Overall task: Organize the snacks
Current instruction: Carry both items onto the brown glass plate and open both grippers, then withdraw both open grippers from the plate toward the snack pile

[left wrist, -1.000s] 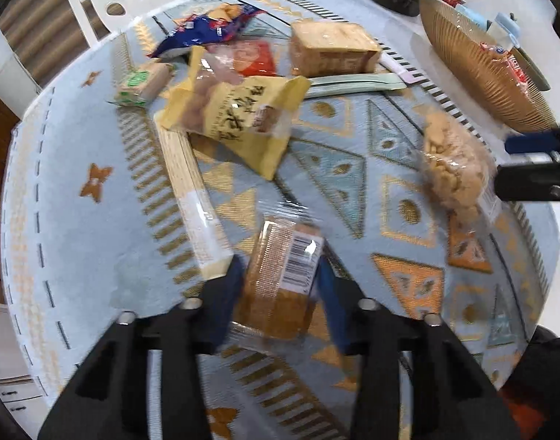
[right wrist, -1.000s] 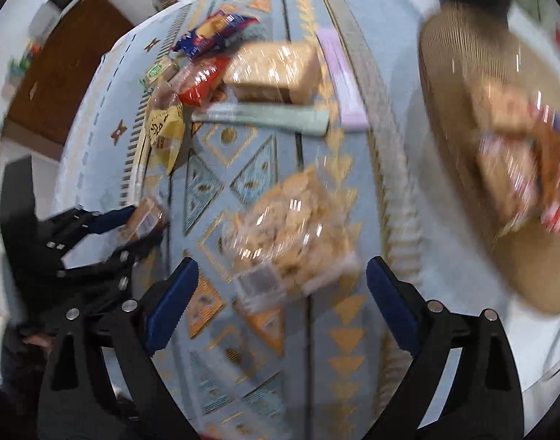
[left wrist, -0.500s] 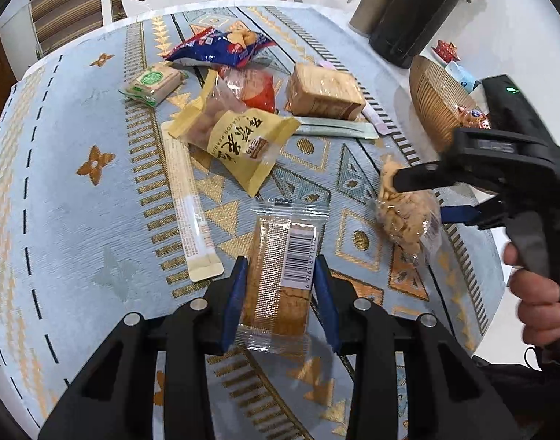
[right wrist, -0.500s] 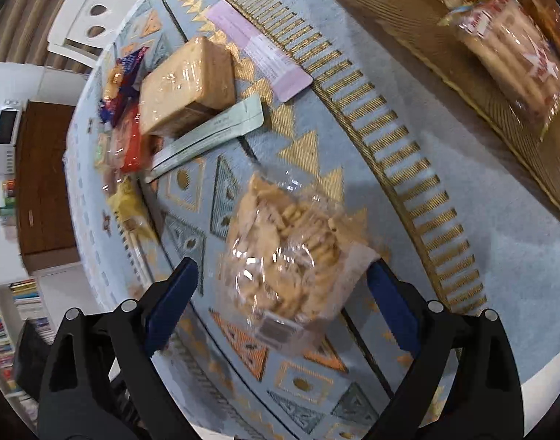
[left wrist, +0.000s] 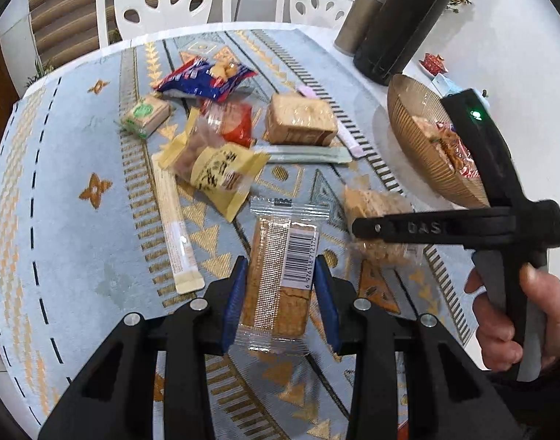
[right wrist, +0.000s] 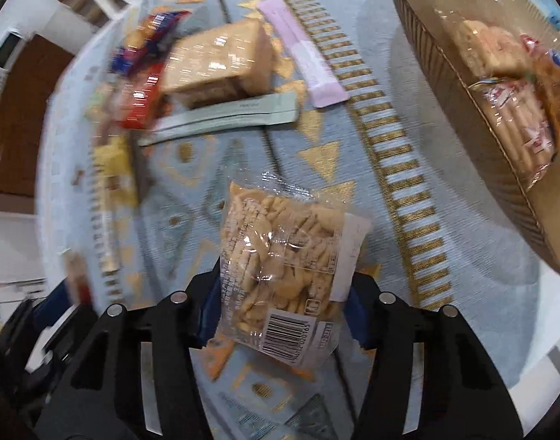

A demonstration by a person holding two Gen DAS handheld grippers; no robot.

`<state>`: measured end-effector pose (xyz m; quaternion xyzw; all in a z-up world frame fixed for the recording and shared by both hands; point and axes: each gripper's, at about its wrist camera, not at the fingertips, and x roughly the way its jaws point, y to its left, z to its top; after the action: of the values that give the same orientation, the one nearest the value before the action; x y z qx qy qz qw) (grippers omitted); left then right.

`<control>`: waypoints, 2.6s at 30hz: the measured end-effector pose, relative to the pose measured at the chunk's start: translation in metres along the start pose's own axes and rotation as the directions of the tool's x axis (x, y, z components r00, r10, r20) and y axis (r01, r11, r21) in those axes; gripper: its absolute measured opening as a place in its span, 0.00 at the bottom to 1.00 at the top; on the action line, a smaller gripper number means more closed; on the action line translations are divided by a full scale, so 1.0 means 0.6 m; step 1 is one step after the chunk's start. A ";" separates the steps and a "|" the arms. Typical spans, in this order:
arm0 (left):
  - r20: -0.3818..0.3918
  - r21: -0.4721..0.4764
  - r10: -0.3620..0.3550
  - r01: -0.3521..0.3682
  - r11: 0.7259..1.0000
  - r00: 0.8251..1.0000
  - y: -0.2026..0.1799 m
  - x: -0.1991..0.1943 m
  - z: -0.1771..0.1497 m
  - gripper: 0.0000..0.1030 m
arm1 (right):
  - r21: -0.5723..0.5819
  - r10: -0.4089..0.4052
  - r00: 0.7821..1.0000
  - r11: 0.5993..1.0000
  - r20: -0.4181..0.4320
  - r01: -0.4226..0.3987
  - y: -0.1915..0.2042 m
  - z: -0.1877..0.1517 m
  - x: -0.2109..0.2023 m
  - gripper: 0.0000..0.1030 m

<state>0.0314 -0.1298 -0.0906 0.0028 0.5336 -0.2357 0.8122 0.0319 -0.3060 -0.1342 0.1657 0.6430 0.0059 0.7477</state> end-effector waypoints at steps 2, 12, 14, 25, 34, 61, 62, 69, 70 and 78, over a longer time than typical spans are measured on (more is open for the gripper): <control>0.013 0.004 -0.004 0.003 1.000 1.000 -0.008 -0.006 0.009 0.34 | -0.028 -0.007 1.000 1.000 0.019 0.008 -0.004 -0.001 -0.020 0.54; 0.089 0.055 -0.020 0.015 0.998 0.996 -0.100 -0.035 0.078 0.34 | -0.045 0.097 0.990 0.995 0.104 -0.093 -0.057 0.013 -0.149 0.54; 0.105 0.088 -0.038 0.028 0.996 0.994 -0.136 -0.036 0.102 0.34 | -0.039 0.096 0.985 0.995 0.147 -0.091 -0.081 0.025 -0.183 0.54; 0.137 0.221 -0.076 0.044 0.974 0.988 -0.325 0.031 0.231 0.34 | 0.155 -0.015 0.922 0.987 0.387 -0.049 -0.293 0.128 -0.343 0.54; 0.087 0.226 -0.043 0.023 0.974 0.995 -0.382 0.101 0.258 0.34 | 0.139 0.016 0.932 0.988 0.363 -0.071 -0.327 0.181 -0.329 0.54; 0.150 -0.129 0.057 -0.037 0.991 0.987 -0.162 -0.011 0.153 0.81 | 0.080 0.124 0.943 0.984 0.309 -0.156 -0.255 0.166 -0.295 0.82; 0.157 -0.154 0.075 -0.051 0.987 0.985 -0.140 -0.024 0.143 0.81 | 0.068 0.126 0.943 0.986 0.308 -0.155 -0.242 0.164 -0.294 0.82; 0.171 -0.292 0.172 -0.117 0.949 0.970 -0.012 -0.083 0.095 0.73 | -0.017 0.154 0.953 0.988 0.261 -0.155 -0.141 0.152 -0.267 0.82; 0.169 -0.302 0.180 -0.123 0.945 0.969 0.002 -0.088 0.090 0.72 | -0.029 0.155 0.955 0.988 0.254 -0.153 -0.125 0.150 -0.262 0.82; 0.134 -0.329 0.171 -0.119 0.937 0.976 0.078 -0.081 0.057 0.63 | -0.101 0.165 0.966 0.984 0.199 -0.147 -0.021 0.137 -0.216 0.82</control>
<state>0.0637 -0.0787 -0.0454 -0.1082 0.4959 -0.0850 0.8574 0.0859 -0.3663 -0.0032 0.1833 0.5461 0.0751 0.8139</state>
